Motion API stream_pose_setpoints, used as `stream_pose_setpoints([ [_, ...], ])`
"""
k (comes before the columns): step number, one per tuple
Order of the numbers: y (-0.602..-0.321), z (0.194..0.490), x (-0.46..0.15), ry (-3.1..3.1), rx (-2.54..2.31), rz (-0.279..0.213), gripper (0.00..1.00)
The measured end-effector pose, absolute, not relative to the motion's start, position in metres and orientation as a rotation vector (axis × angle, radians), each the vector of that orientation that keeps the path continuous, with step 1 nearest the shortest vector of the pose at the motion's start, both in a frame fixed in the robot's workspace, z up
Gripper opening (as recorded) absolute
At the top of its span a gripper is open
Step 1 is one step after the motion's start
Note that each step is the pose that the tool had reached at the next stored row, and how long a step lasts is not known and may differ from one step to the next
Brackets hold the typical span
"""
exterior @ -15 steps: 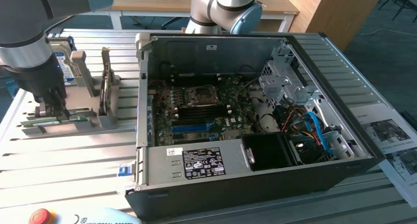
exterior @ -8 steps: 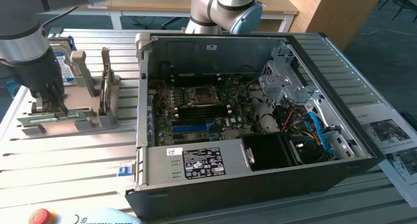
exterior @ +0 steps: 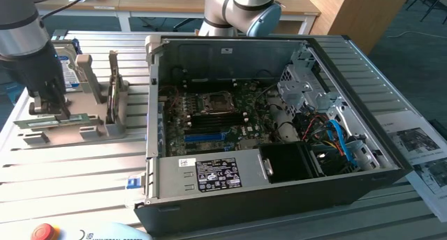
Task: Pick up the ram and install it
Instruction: 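Pick up the ram and move it above insertion slot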
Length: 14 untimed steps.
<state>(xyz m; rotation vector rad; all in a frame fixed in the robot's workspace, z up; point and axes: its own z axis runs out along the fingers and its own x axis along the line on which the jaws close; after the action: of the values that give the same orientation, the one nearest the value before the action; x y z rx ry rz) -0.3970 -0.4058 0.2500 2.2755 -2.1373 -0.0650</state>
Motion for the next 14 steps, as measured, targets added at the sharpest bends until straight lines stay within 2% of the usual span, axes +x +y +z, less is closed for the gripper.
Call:
stream_pose_setpoints([
  [14,-0.406,0.291,-0.394,-2.137,2.276,-0.065,0.12],
])
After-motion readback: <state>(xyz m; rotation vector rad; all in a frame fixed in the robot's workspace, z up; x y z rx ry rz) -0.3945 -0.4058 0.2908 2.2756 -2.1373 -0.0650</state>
